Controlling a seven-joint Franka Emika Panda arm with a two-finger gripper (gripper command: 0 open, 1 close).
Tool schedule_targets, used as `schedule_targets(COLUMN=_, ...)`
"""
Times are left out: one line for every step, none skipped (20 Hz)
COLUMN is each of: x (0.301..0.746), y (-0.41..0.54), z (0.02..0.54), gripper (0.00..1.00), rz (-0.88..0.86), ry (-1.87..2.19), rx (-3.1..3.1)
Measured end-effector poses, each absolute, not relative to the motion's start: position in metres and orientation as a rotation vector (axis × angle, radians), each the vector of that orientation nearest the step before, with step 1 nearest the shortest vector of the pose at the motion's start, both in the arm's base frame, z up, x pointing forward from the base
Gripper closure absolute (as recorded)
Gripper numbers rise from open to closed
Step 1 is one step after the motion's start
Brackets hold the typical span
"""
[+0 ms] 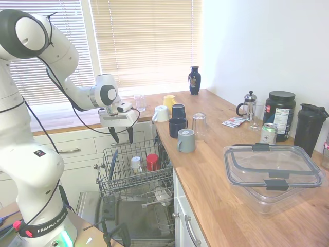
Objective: Unload a mug from dishwasher
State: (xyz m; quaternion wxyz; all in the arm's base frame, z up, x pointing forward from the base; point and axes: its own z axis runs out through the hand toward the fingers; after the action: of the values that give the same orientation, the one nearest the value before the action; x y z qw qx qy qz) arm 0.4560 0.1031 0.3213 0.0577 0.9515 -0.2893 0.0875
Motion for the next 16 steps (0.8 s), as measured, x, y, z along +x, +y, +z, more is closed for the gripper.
schedule_targets(x=0.463, y=0.106, z=0.315, gripper=0.00, rz=0.279, ry=-0.860, rx=2.885)
schedule_targets(x=0.471, y=0.108, z=0.308, gripper=0.00, rz=0.288, ry=-0.845, rx=2.886)
schedule_targets(x=0.478, y=0.111, z=0.299, gripper=0.00, rz=0.288, ry=-0.828, rx=2.888)
schedule_targets(x=0.485, y=0.114, z=0.289, gripper=0.00, rz=0.287, ry=-0.818, rx=2.891)
schedule_targets(x=0.492, y=0.117, z=0.280, gripper=0.00, rz=0.283, ry=-0.815, rx=2.897)
schedule_targets(x=0.498, y=0.119, z=0.272, gripper=0.00, rz=0.281, ry=-0.812, rx=2.905)
schedule_targets(x=0.505, y=0.120, z=0.265, gripper=0.00, rz=0.284, ry=-0.806, rx=2.911)
schedule_targets(x=0.511, y=0.119, z=0.258, gripper=0.00, rz=0.285, ry=-0.805, rx=2.912)
schedule_targets(x=0.517, y=0.118, z=0.251, gripper=0.00, rz=0.286, ry=-0.808, rx=2.913)
schedule_targets(x=0.522, y=0.116, z=0.244, gripper=0.00, rz=0.283, ry=-0.811, rx=2.911)
schedule_targets(x=0.526, y=0.114, z=0.236, gripper=0.00, rz=0.282, ry=-0.810, rx=2.908)
schedule_targets(x=0.531, y=0.112, z=0.228, gripper=0.00, rz=0.284, ry=-0.802, rx=2.904)
schedule_targets(x=0.534, y=0.109, z=0.222, gripper=0.00, rz=0.288, ry=-0.799, rx=2.899)
schedule_targets(x=0.538, y=0.105, z=0.215, gripper=0.00, rz=0.293, ry=-0.795, rx=2.895)
schedule_targets(x=0.542, y=0.102, z=0.209, gripper=0.00, rz=0.297, ry=-0.791, rx=2.889)
schedule_targets(x=0.545, y=0.098, z=0.203, gripper=0.00, rz=0.302, ry=-0.793, rx=2.884)
